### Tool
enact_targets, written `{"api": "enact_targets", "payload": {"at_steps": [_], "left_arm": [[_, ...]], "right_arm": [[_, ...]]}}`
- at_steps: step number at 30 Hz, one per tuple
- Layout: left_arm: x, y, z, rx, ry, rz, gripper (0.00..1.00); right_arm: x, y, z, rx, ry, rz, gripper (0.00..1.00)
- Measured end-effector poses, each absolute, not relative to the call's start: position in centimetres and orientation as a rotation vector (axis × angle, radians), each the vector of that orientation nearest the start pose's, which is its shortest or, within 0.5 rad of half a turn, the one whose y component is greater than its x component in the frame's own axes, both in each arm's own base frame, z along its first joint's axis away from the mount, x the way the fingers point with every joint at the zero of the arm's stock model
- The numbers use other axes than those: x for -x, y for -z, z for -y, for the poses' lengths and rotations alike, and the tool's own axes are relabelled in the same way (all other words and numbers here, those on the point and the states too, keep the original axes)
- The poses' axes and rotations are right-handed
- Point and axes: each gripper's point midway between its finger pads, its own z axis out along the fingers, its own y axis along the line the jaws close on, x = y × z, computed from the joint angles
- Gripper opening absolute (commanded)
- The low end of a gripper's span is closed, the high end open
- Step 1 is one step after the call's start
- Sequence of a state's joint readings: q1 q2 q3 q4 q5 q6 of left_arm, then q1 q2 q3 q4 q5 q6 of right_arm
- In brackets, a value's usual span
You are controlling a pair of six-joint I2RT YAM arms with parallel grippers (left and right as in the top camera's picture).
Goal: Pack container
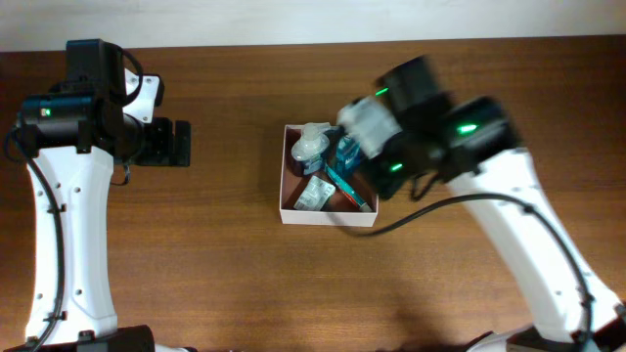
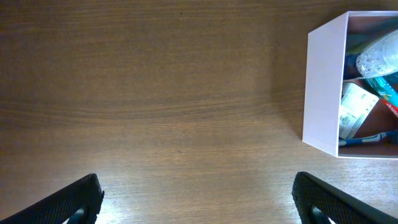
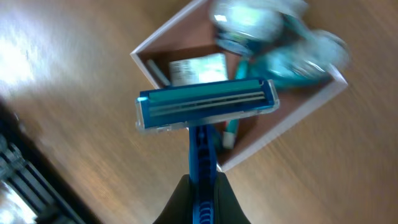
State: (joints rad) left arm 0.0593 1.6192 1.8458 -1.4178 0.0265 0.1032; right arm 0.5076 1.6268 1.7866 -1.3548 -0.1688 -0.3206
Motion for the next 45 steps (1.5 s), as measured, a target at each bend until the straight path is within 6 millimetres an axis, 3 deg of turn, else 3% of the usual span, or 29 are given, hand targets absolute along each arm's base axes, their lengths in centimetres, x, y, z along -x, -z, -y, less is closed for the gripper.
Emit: {"api": "enact_targets", "payload": {"at_steps": [5, 12, 13, 15, 16, 17, 18, 22, 26, 30, 34, 36, 41, 43, 45], "left_arm": [[-34.9, -26.2, -1.6, -0.068, -0.007, -2.76, 1.0], [-34.9, -26.2, -1.6, -0.067, -0.007, -2.76, 1.0], [-34.9, -26.2, -1.6, -0.067, -0.007, -2.76, 1.0], [-34.9, -26.2, -1.6, -0.068, -0.007, -2.76, 1.0], [-34.9, -26.2, -1.6, -0.067, -0.007, -2.76, 1.0], [-34.9, -26.2, -1.6, -0.067, -0.007, -2.76, 1.0], [-34.9, -26.2, -1.6, -0.068, -0.007, -2.761, 1.0], [-34.9, -26.2, -1.6, -0.068, -0.007, -2.76, 1.0], [-34.9, -26.2, -1.6, -0.067, -0.007, -2.76, 1.0], [-34.9, -26.2, -1.6, -0.067, -0.007, -2.76, 1.0], [-34.9, -26.2, -1.6, -0.067, -0.007, -2.76, 1.0], [-34.9, -26.2, -1.6, -0.068, -0.007, -2.76, 1.0], [-34.9, -26.2, -1.6, -0.068, -0.007, -2.761, 1.0], [-34.9, -26.2, -1.6, -0.067, -0.007, -2.761, 1.0], [-34.9, -26.2, -1.6, -0.068, -0.007, -2.761, 1.0]], "right_arm": [[-30.7, -20.3, -22.7, 1.412, -0.208, -2.432, 0.04], [-33.3, -15.1, -23.7, 1.55, -0.151, -2.416, 0.08], [-33.3, -14.6, -23.8, 1.564, -0.15, -2.421, 0.18], [-33.4, -13.7, -23.8, 1.586, -0.145, -2.434, 0.5], [-33.4, -13.4, -23.7, 1.596, -0.141, -2.434, 0.77], [-33.4, -13.3, -23.7, 1.604, -0.138, -2.435, 0.95], [-33.4, -13.2, -23.7, 1.608, -0.137, -2.434, 0.99], [-32.9, -13.3, -23.3, 1.603, -0.141, -2.467, 0.99], [-32.2, -15.5, -22.9, 1.49, -0.155, -2.567, 0.99], [-31.0, -22.3, -22.3, 1.264, -0.197, -2.6, 0.99], [-29.9, -30.2, -21.8, 1.003, -0.278, -2.512, 0.99], [-28.9, -33.1, -21.2, 0.894, -0.322, -2.481, 0.99], [-26.3, -35.5, -19.4, 0.749, -0.371, -2.502, 0.99], [-26.7, -35.8, -19.1, 0.707, -0.372, -2.497, 0.99], [-28.4, -36.5, -17.6, 0.602, -0.336, -2.47, 0.99]]}}
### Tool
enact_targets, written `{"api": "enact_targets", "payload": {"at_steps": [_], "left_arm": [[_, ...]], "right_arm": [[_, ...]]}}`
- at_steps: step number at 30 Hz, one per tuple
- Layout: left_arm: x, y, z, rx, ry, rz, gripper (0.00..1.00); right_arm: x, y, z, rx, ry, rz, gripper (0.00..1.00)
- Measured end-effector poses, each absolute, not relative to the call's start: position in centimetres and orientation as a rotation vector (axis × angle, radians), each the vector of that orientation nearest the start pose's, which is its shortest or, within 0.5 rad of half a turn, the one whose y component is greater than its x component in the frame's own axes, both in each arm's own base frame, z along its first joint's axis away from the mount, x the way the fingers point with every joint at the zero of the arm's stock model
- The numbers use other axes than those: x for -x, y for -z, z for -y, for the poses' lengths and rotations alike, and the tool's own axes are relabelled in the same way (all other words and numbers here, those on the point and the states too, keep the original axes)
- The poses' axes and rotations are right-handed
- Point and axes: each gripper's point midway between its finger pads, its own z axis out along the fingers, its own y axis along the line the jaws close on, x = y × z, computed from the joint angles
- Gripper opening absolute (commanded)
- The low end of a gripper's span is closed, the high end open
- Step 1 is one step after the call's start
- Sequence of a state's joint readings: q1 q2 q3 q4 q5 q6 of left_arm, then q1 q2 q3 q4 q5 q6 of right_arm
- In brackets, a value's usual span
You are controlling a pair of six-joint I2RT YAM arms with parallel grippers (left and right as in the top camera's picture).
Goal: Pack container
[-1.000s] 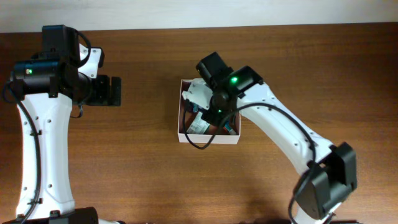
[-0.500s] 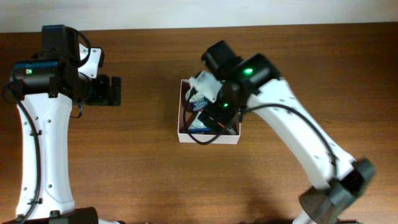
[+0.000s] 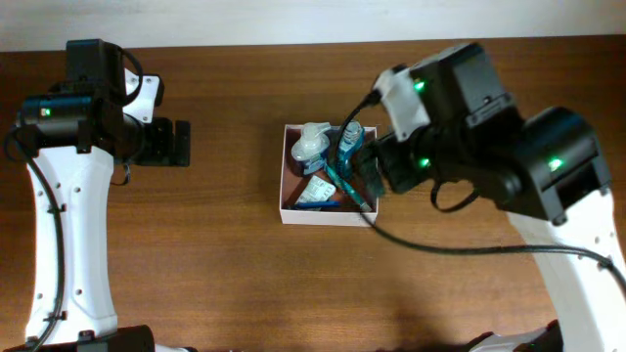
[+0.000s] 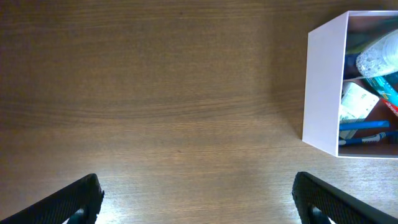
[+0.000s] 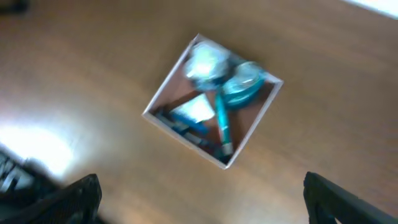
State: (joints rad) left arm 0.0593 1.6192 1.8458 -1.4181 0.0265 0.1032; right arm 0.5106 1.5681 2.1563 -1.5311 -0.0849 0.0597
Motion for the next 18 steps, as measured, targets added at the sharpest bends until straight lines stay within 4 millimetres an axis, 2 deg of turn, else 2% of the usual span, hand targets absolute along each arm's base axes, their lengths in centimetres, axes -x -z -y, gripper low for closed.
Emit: {"api": "enact_targets", "payload": {"at_steps": [2, 4, 6, 10, 14, 16, 18], "left_arm": [[-34.9, -26.2, -1.6, -0.067, -0.007, -2.761, 1.0], [-34.9, -26.2, -1.6, -0.068, -0.007, -2.761, 1.0], [-34.9, -26.2, -1.6, -0.067, -0.007, -2.76, 1.0], [-34.9, -26.2, -1.6, -0.068, -0.007, -2.761, 1.0], [-34.9, -26.2, -1.6, -0.068, -0.007, -2.76, 1.0], [-34.9, -26.2, -1.6, -0.068, -0.006, -2.761, 1.0], [-34.9, -26.2, -1.6, -0.068, -0.006, -2.761, 1.0]], "right_arm": [[-29.6, -37.6, -15.6, 0.504, -0.307, -2.433, 0.99], [-29.9, -39.1, -12.8, 0.394, -0.265, -2.389, 0.99], [-29.3, -40.6, -10.2, 0.303, -0.222, -2.345, 0.99], [-26.4, -44.1, -5.3, 0.143, -0.146, -2.215, 0.99], [-24.7, -46.4, -2.6, 0.038, -0.104, -2.041, 0.99], [-24.1, -46.6, -1.9, 0.009, -0.092, -1.963, 0.99], [-23.5, -45.7, -1.3, -0.01, -0.081, -1.913, 0.99]]}}
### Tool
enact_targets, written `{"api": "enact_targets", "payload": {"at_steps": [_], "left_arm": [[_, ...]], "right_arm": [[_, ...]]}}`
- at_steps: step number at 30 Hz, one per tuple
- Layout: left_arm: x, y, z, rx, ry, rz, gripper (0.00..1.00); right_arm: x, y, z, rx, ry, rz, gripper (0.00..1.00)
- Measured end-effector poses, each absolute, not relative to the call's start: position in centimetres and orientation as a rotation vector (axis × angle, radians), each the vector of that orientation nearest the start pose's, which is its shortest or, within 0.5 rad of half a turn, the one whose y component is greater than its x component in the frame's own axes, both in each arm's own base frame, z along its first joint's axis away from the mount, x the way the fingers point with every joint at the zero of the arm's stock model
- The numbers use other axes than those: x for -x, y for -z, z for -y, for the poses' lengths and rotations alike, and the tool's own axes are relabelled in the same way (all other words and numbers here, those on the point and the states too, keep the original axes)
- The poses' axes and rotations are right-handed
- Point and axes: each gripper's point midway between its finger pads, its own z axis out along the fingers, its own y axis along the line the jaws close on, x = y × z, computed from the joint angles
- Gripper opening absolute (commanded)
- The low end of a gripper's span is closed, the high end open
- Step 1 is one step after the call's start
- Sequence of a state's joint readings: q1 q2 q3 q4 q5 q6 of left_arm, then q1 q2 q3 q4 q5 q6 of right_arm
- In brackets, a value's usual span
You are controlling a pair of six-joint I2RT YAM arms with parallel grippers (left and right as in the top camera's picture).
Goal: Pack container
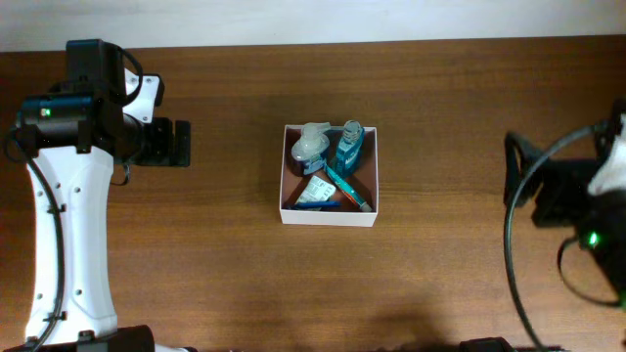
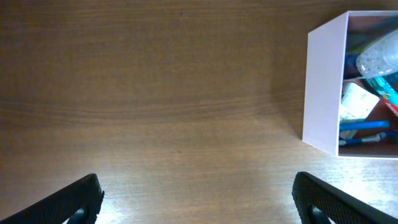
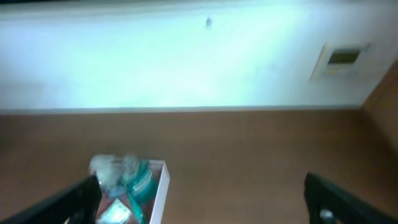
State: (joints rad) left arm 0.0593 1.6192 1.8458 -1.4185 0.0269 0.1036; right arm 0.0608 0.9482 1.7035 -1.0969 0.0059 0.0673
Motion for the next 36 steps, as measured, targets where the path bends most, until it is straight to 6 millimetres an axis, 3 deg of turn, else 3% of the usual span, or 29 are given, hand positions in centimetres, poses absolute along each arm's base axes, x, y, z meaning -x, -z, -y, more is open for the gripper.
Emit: {"api": "enact_targets", "payload": {"at_steps": [3, 13, 18, 29, 36], "left_arm": [[-34.9, -26.2, -1.6, -0.068, -0.004, -2.761, 1.0], [-34.9, -26.2, -1.6, -0.068, -0.007, -2.76, 1.0], [-34.9, -26.2, -1.6, -0.068, -0.007, -2.761, 1.0], [-34.9, -26.2, -1.6, -0.068, -0.007, -2.761, 1.0], [-34.9, -26.2, -1.6, -0.068, -0.007, -2.76, 1.0]], "right_arm": [[-22.5, -42.1, -0.8, -0.03, -0.07, -1.875, 0.99], [-19.9, -23.8, -0.7, -0.046, -0.099, -1.989, 0.99], [-20.1, -17.5, -1.3, -0.028, -0.143, -2.014, 0.99], [-20.4, -9.7, -1.8, -0.018, -0.173, -2.071, 0.99], [-20.5, -9.9, -1.9, -0.012, -0.179, -2.059, 0.99]]}}
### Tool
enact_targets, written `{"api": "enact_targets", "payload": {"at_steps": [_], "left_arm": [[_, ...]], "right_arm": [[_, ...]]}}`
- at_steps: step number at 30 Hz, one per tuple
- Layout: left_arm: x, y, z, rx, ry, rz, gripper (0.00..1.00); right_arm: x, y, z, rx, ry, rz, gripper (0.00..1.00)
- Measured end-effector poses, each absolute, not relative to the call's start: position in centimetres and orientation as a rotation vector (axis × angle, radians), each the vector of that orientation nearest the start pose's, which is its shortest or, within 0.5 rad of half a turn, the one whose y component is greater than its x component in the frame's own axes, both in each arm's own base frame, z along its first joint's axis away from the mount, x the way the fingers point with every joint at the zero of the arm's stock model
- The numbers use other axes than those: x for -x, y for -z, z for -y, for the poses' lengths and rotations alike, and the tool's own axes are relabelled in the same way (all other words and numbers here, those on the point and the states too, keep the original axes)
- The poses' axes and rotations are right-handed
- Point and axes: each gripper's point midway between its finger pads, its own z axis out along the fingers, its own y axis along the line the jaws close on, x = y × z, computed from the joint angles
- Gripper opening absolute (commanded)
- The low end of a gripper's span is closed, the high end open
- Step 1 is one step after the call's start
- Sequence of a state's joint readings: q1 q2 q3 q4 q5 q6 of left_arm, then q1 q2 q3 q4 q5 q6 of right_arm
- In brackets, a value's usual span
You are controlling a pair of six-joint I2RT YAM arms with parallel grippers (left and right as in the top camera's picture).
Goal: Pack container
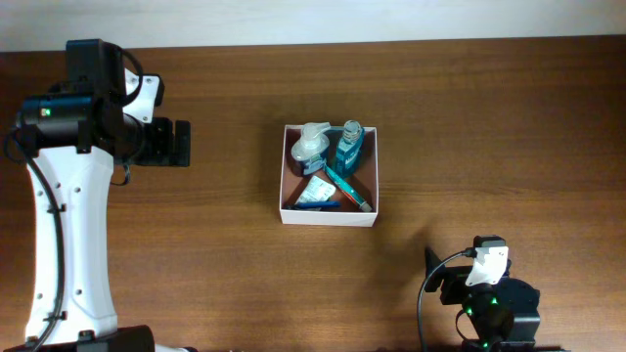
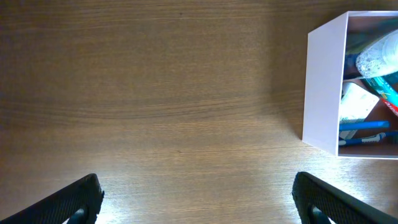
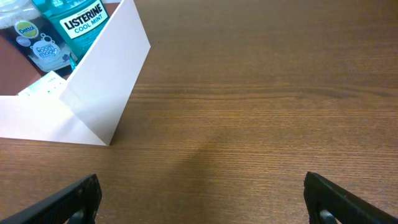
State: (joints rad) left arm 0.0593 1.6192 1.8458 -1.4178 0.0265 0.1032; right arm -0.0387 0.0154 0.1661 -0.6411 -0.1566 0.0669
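Observation:
The white box (image 1: 328, 217) stands mid-table and holds a Listerine bottle (image 1: 348, 145), a white-capped bottle (image 1: 310, 147), a white packet (image 1: 313, 190), a teal tube (image 1: 348, 189) and a blue razor (image 1: 328, 204). My left gripper (image 2: 199, 200) is open and empty over bare wood, left of the box (image 2: 323, 81). My right gripper (image 3: 202, 202) is open and empty, low over the table, with the box's corner (image 3: 106, 81) and the Listerine bottle (image 3: 81, 18) ahead at upper left. The right arm (image 1: 486, 293) is folded at the front right.
The brown wooden table (image 1: 469, 117) carries nothing besides the box. A pale wall strip (image 1: 313, 15) runs along the far edge. The left arm (image 1: 64, 196) stretches along the table's left side.
My right arm has gone from the table's right edge, its camera facing the wall, to a folded pose at the front right, low over the wood. The left arm and box contents are unchanged.
My right gripper was shut on the blue razor above the box. Then it was open over the box with the razor lying inside. After that it was at the right edge, and now it sits folded at the front right. The left gripper stayed open throughout.

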Motion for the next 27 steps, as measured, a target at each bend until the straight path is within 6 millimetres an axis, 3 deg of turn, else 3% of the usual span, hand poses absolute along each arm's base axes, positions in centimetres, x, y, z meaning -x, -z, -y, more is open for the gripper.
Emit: {"api": "enact_targets", "payload": {"at_steps": [22, 25, 27], "left_arm": [[-34.7, -26.4, -1.6, -0.068, -0.007, -2.753, 1.0], [-33.4, -27.1, -1.5, -0.067, -0.01, -2.731, 1.0], [-31.5, -28.1, -1.4, -0.067, -0.014, -2.693, 1.0]], "right_arm": [[-20.5, -9.9, -1.9, -0.012, -0.179, -2.059, 0.99], [-20.5, -9.9, -1.9, -0.012, -0.179, -2.059, 0.99], [-20.5, -9.9, -1.9, -0.012, -0.179, -2.059, 0.99]]}}
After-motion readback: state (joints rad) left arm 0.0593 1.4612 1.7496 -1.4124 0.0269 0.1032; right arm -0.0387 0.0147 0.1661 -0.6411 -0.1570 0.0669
